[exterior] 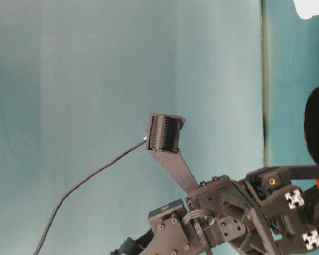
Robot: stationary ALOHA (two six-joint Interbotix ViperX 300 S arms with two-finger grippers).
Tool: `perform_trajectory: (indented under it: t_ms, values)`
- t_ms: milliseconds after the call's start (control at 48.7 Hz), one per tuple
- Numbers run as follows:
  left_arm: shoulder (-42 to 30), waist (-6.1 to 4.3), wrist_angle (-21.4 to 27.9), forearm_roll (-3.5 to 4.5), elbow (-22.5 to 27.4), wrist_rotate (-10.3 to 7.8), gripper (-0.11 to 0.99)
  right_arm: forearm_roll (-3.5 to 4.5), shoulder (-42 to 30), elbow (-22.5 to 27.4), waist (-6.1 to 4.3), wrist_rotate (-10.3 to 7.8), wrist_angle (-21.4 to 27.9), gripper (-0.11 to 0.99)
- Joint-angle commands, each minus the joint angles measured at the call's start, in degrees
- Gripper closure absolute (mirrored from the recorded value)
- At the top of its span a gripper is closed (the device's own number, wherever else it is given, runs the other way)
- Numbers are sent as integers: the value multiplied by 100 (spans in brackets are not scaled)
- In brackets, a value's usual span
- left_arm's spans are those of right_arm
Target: Put the paper cup into the moved red handle cup holder.
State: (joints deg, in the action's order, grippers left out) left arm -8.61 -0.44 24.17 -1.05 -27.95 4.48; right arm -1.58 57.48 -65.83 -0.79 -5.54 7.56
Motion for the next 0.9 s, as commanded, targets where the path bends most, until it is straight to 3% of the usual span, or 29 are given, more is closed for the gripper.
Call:
perform_trajectory:
  t_ms: [0, 246, 287, 431, 493, 616, 883]
  values:
    - [18, 0, -62, -18, 62, -9, 59, -18, -26, 114, -9, -44, -26, 97]
    - [18, -9, -62, -18, 44, -9, 58, -18, -26, 105, -9, -44, -26, 97]
    - [18, -18, -88, -18, 53, -26, 50, -9, -26, 114, -9, -44, -26, 97]
    - [18, -79, -316, -18, 53, -220, 6, -9, -26, 114, -9, -44, -26, 97]
    - [18, -105, -369, -18, 62, -325, -5, -18, -26, 105, -9, -44, -26, 97]
    - [44, -123, -352, -18, 62, -448, -4, -18, -26, 105, -9, -44, -18, 97]
    - [958, -97, 264, -18, -158, -457, -4, -18, -26, 114, -9, -53, 167, 97]
